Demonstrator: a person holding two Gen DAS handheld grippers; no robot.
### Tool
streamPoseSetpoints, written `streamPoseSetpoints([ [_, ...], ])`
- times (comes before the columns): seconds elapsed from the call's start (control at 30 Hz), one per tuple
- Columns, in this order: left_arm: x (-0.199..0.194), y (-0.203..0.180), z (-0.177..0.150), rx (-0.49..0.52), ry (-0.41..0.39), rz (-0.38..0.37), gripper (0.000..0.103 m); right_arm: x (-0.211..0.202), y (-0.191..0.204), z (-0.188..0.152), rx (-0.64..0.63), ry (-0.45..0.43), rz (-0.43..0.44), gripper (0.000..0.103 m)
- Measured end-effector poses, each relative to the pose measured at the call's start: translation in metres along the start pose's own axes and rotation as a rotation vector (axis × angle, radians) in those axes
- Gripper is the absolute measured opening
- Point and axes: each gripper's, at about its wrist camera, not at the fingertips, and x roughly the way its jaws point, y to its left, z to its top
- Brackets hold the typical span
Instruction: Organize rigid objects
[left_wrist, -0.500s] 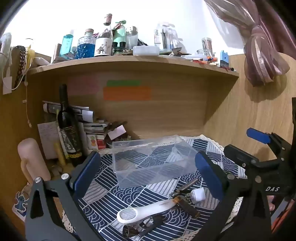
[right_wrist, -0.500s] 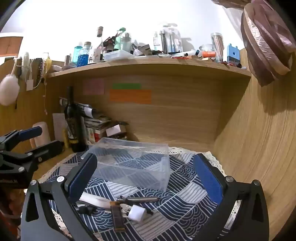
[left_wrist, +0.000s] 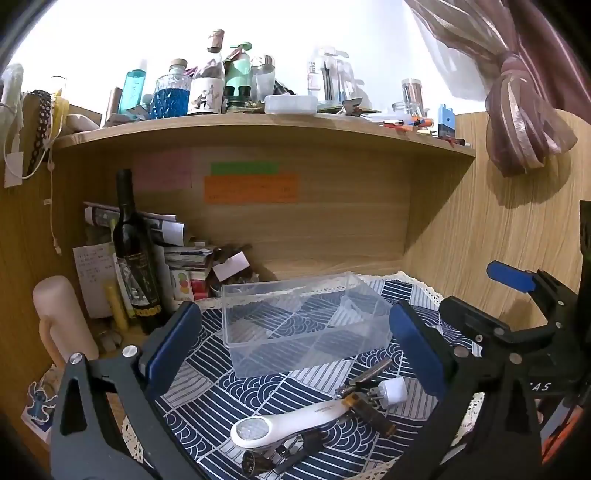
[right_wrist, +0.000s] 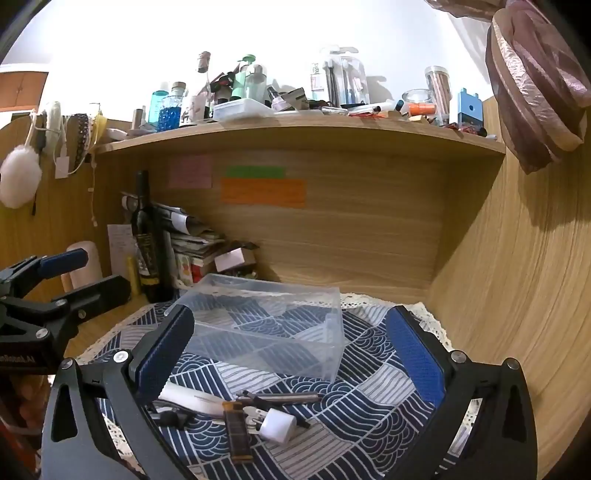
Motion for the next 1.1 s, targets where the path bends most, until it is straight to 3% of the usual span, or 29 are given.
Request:
streamPoseSetpoints([
  [1.1, -0.0045, -0.0007, 0.0021, 0.003, -0.008, -0.01, 0.103, -0.003, -0.0029, 0.0005, 0.031, -0.01, 0.011, 0.103],
])
